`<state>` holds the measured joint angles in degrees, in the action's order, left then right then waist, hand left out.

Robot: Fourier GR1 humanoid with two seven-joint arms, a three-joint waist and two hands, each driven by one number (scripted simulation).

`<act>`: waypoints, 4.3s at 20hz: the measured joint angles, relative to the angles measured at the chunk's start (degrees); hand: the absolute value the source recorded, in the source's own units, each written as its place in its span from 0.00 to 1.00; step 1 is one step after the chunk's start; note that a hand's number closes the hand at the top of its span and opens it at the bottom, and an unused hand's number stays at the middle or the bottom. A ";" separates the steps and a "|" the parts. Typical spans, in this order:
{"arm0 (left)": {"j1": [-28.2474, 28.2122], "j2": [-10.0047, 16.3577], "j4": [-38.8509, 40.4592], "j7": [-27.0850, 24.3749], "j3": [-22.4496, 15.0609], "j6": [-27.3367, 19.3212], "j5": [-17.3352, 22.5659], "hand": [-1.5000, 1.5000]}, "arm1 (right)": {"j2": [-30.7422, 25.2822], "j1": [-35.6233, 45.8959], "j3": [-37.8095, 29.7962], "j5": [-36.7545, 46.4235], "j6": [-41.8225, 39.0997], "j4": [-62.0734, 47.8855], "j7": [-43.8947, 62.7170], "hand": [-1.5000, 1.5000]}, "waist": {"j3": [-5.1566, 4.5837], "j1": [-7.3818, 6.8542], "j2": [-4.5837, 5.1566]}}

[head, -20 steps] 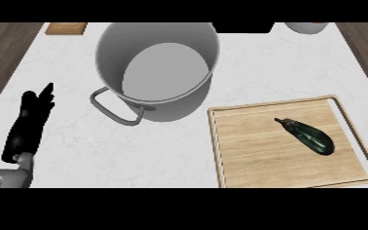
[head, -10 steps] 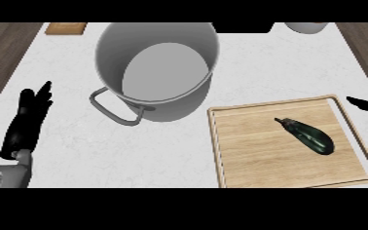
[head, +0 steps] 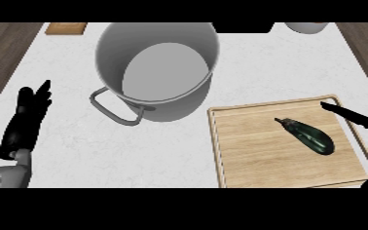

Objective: Pick the eggplant from the tray and place it in the pot

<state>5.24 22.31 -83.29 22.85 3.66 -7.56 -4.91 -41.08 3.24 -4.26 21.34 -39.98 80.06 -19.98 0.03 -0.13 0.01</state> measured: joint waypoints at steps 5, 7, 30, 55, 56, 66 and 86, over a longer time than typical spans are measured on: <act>-0.31 -1.21 -0.32 0.01 0.89 1.11 -1.19 0.50 | 3.28 2.12 0.03 2.98 0.31 -0.65 0.72 0.00 | -0.03 0.00 -0.02; -0.49 -2.04 -1.58 1.23 0.76 0.90 -2.12 0.50 | 3.37 2.93 -0.33 4.23 -0.14 -1.55 0.71 0.00 | -0.01 0.00 -0.02; 0.27 -4.97 0.40 -1.38 5.72 4.99 -5.38 0.50 | 12.78 8.22 1.61 15.61 1.48 -12.59 -0.82 0.00 | -0.01 0.01 0.01; -1.34 -6.70 -1.55 -0.12 7.32 5.31 -7.21 0.50 | 20.29 3.32 -2.37 28.70 24.22 -4.84 14.59 1.00 | -0.42 1.95 -0.79; -1.33 -6.64 -1.54 0.10 7.34 5.31 -7.27 0.50 | 21.32 2.77 -2.00 30.77 25.84 -3.23 18.42 1.00 | -0.46 2.20 -0.88; -1.70 -6.40 -1.67 0.02 7.53 5.73 -7.11 0.50 | 32.69 -0.53 7.43 48.74 33.60 26.52 46.75 1.00 | -0.33 2.29 -1.09; 1.25 -7.19 0.22 -1.08 6.31 6.30 -7.96 0.50 | 40.72 41.87 28.72 51.92 20.37 33.93 78.03 1.00 | -0.17 -1.30 -0.08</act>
<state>6.49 15.12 -83.07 21.77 9.97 -1.26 -12.87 -0.36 45.11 24.46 73.26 -19.61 113.99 58.05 -0.14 -1.43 -0.06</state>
